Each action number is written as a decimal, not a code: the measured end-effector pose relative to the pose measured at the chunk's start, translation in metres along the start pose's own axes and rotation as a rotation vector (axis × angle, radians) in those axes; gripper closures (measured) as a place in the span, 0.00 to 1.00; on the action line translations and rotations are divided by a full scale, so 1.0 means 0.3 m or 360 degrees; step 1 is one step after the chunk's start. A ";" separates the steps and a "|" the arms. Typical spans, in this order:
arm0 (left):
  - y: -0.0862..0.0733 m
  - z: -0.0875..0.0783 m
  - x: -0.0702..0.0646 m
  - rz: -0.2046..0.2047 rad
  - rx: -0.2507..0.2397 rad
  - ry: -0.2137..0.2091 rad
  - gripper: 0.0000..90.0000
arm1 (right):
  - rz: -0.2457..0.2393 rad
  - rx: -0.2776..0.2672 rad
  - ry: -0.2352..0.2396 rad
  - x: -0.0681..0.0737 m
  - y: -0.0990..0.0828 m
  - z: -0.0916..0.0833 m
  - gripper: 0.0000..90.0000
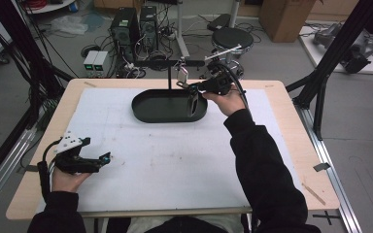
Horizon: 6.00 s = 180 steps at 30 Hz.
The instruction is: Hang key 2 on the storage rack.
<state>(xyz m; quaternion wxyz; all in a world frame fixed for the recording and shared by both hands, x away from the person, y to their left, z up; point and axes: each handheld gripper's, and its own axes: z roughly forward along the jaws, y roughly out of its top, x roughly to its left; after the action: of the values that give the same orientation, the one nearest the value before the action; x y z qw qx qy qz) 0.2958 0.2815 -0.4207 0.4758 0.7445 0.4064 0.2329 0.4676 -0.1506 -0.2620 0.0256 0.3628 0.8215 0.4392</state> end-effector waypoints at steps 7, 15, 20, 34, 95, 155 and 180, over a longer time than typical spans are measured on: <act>0.000 0.002 0.000 -0.0001 -0.0002 0.0001 0.03 | 0.0038 -0.0031 -0.0064 -0.063 0.009 -0.005 0.97; 0.000 0.003 0.002 0.0000 0.0001 -0.0002 0.03 | 0.0057 -0.0063 -0.0124 -0.120 0.038 -0.014 0.97; 0.000 0.004 0.002 -0.0005 -0.0001 -0.0005 0.04 | 0.0078 -0.0059 -0.0165 -0.159 0.049 -0.013 0.97; -0.001 0.006 0.006 -0.0006 0.0000 -0.0006 0.04 | 0.0140 -0.0133 -0.0242 -0.237 0.041 -0.019 0.97; -0.001 0.000 0.007 -0.0006 -0.0011 0.0001 0.04 | 0.0195 -0.0199 -0.0272 -0.318 0.008 0.142 0.95; 0.000 -0.010 -0.001 -0.0019 -0.0010 0.0006 0.04 | -0.0024 -0.0101 -0.0432 -0.155 -0.316 -0.123 0.01; -0.007 -0.011 -0.009 -0.0025 0.0010 -0.0017 0.04 | 0.0020 -0.0132 -0.0490 -0.179 -0.591 -0.191 0.01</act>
<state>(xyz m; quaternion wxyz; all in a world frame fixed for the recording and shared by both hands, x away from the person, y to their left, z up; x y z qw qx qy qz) 0.2911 0.2814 -0.4209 0.4773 0.7441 0.4103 0.2239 0.3848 -0.2863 -0.3731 0.1633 0.4295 0.7867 0.4122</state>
